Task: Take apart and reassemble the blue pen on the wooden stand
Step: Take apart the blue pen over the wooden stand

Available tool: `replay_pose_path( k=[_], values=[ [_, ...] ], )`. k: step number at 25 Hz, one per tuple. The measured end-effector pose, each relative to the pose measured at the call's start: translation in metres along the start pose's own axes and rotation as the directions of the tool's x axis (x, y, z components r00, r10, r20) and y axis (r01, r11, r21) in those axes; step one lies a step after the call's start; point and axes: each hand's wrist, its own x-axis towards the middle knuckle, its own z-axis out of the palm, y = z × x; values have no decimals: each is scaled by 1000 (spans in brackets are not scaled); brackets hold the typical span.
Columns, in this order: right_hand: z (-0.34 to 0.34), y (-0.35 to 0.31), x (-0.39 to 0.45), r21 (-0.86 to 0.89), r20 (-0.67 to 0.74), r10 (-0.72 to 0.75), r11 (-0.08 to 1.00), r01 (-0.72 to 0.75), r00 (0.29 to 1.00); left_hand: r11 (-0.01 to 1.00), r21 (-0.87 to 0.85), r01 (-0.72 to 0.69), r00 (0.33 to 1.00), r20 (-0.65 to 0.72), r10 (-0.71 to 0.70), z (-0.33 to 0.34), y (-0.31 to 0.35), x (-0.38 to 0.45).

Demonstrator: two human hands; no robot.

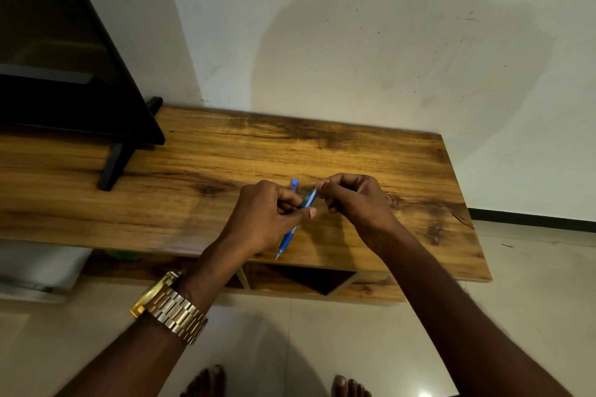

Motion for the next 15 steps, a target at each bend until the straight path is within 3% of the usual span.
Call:
replay_pose_path(
  k=[4, 7, 9, 11, 15],
  values=[
    [-1, -4, 2, 30, -50, -38, 999, 39, 998, 998, -64, 18, 1000, -13, -19, 1, 4, 1],
    [-17, -9, 7, 127, -195, -9, 991, 34, 981, 997, -62, 42, 999, -7, -43, 4, 2, 1],
    [-41, -9, 9, -103, -340, -27, 995, -9, 940, 993, -97, 72, 997, -34, -76, 8, 0, -1],
    [-63, -4, 9, -442, -385, -62, 889, -125, 921, 989, -112, 94, 993, -58, -101, 13, 1, -1],
    [-73, 5, 11, -596, -346, 1, 772, -221, 938, 975, -167, 145, 985, -65, -157, 23, 5, 3]
  ],
)
